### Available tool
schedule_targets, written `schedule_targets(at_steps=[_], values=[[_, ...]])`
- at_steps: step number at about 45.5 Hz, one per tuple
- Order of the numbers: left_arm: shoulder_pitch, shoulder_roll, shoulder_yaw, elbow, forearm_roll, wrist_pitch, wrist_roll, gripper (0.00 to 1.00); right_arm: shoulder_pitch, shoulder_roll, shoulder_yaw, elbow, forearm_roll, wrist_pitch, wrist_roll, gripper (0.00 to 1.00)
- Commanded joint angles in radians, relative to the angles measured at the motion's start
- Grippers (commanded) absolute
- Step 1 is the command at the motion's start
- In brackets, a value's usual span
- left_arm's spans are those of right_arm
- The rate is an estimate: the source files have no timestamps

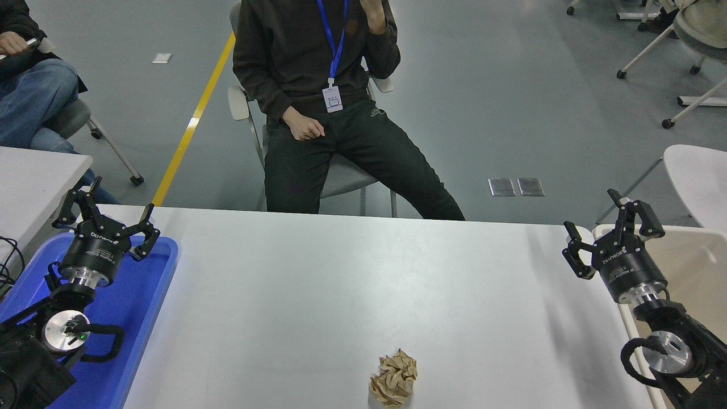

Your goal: Clean the table surface

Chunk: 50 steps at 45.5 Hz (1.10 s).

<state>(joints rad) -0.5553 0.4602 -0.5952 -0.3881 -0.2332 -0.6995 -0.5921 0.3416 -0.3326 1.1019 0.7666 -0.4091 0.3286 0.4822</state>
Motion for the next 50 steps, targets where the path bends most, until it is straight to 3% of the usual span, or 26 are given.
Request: schedule_targets(at_steps=[1,11,22,39,50], values=[[0.000,0.000,0.000,0.000,0.000,0.000,0.000,1.00,0.005,0.029,-0.010,-0.009,-0.013,-0.009,0.018,0.98],[0.000,0.000,0.000,0.000,0.000,0.000,0.000,1.00,0.020,0.030,-0.077,0.002,-0.010,-0.072,0.006,0.98],[0.000,0.000,0.000,0.000,0.000,0.000,0.000,1.00,0.005,0.012,-0.103,0.079,0.006,-0.111,-0.073,0.98],[0.000,0.000,0.000,0.000,0.000,0.000,0.000,1.00,-0.055,-0.128,-0.109,0.355,-0.007,-0.207,-0.227,0.98],[0.000,0.000,0.000,0.000,0.000,0.000,0.000,1.00,-0.070,-0.207,-0.109,0.428,-0.007,-0.204,-0.240,0.98]])
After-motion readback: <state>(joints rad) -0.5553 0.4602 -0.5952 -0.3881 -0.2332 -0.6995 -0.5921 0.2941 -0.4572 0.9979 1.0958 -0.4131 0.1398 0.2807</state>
